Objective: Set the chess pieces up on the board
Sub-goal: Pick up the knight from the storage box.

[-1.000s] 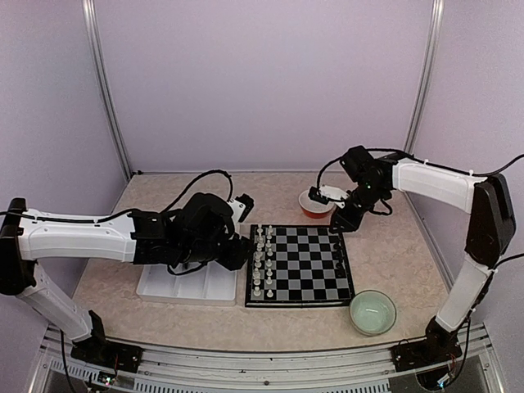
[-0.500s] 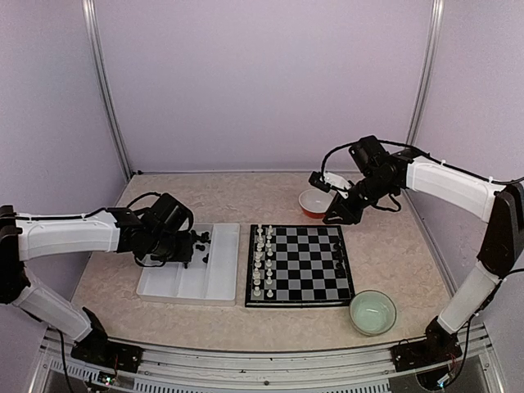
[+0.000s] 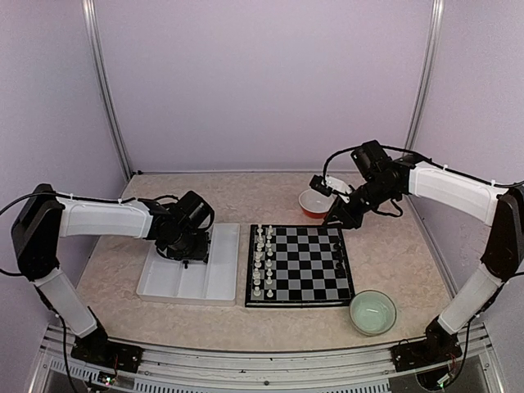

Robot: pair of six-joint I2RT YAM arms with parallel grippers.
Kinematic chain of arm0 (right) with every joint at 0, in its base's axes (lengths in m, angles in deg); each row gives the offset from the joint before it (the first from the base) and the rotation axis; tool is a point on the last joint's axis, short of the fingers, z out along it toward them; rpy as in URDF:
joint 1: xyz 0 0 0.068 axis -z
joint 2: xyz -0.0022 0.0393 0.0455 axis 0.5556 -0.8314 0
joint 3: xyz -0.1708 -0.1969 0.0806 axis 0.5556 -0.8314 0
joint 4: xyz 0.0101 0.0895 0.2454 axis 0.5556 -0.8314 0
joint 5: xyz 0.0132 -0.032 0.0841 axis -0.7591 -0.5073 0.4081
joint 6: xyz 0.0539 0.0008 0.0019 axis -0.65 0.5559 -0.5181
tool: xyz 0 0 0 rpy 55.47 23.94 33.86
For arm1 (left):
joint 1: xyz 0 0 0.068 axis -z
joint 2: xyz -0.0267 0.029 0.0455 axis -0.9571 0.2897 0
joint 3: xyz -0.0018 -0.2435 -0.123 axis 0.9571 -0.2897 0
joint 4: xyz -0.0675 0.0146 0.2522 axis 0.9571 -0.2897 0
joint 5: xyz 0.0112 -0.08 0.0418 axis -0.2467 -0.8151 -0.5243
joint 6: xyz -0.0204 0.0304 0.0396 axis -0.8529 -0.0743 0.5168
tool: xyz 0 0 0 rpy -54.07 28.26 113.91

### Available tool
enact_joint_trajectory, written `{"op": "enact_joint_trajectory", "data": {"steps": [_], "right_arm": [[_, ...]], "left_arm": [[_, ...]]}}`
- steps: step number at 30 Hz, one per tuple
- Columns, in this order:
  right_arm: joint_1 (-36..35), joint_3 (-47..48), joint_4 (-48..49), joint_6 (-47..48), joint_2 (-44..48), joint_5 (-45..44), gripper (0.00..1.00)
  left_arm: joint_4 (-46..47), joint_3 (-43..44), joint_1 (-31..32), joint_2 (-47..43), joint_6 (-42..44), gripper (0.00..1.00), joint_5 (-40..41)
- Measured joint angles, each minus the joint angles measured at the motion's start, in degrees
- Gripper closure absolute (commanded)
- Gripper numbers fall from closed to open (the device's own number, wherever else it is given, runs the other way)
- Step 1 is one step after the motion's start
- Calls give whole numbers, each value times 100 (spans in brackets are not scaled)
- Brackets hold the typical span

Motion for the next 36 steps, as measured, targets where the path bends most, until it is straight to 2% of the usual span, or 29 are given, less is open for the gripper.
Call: {"op": "enact_joint_trajectory", "data": {"steps": [14,21,31,36], "right_arm": [[0,-199,129,0,20,74,77],[0,-269,146,0,31,74,77],[0,-280,184,0,31,151,77],[0,-280,184,0,31,175,77]], "left_arm": [[-11,1228,-575,1010,243,68,-170],[-140,1283,-544,1434,170,67,-258],[-203,1314,-544,1530,87,67,-216],[-249,1331,-544,1543,79,63,-184]]}}
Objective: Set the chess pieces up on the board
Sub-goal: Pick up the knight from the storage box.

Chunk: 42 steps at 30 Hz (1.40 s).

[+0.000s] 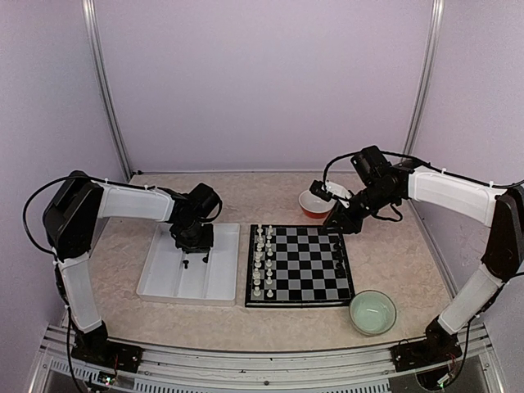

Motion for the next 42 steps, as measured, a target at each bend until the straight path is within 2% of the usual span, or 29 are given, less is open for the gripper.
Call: {"op": "enact_joint_trajectory", "data": {"steps": [9,15,22,30,35,42], "right_arm": [[0,-2,2,0,0,42,77],[0,-2,2,0,0,55,77],[0,-17,2,-2,0,52,77],[0,-52,2,-2,0,52,77],[0,-79,2,0,28,52,77],[0,-76,0,-2,31,94,77]], "left_arm": [[-129,-81,0,-15,-42,69,72],[-111,-94,0,-22,-37,76,81],[-146,-92,0,-24,35,76,136],[-249,-87,15,-48,621,77,168],[-337,-334,20,-286,804,67,155],[-208,-474,-85,-490,632,67,-83]]}}
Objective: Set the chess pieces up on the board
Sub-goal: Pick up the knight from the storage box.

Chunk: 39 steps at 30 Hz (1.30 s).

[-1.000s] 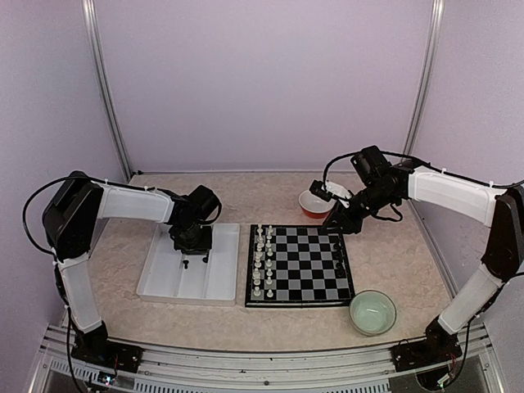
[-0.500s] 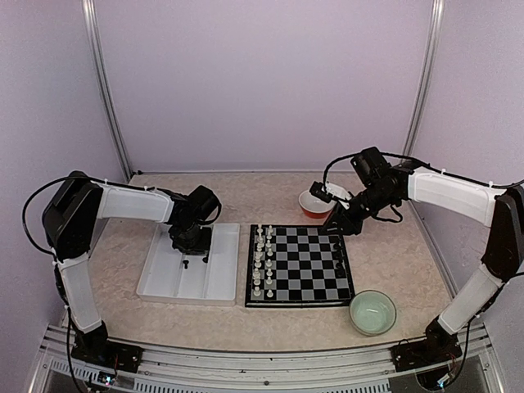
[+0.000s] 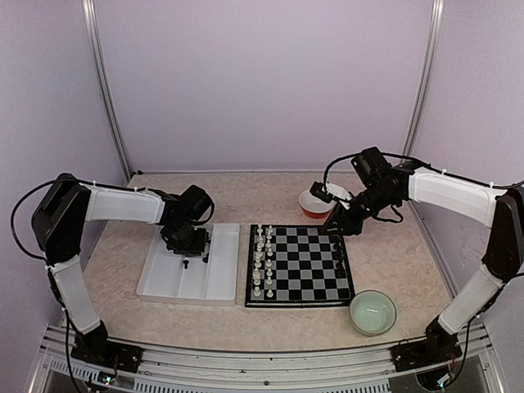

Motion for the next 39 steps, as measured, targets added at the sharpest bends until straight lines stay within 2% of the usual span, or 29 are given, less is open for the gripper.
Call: {"op": "enact_joint_trajectory", "data": {"steps": [6,11,22,32,39], "right_arm": [[0,-52,22,2,72,-15,77],[0,-181,44,2,208,-61,77],[0,-192,68,2,225,-63,77],[0,-192,68,2,225,-46,77],[0,-153,22,9,225,-50,78]], "left_arm": [[120,210,-72,214,-321,70,-120],[118,365,-133,417,-503,77,-144],[153,457,-175,505,-640,72,-153],[280,496,-205,577,-590,85,-87],[264,293,-24,378,-365,87,55]]}}
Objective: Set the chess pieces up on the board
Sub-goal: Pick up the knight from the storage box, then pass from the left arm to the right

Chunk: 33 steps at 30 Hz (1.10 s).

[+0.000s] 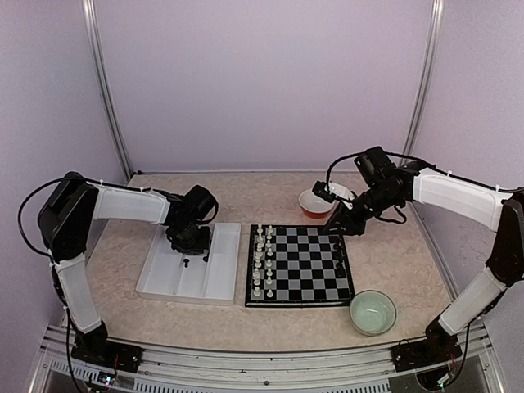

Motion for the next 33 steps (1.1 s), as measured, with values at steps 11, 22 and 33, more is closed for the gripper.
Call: {"op": "enact_joint_trajectory", "data": {"steps": [11,22,33], "right_arm": [[-66,1318,-173,-87,-310,863,79],[-660,2234,-514,-647,-1578,2529,72],[-1185,2492,-599,-1001,-1858,3355,69]], "left_arm": [[1174,-1987,1023,-2970,887,88,111],[2874,-2236,2422,-3836,1738,88,-42],[2924,-1355,3047,-2826,2173,88,234]]}}
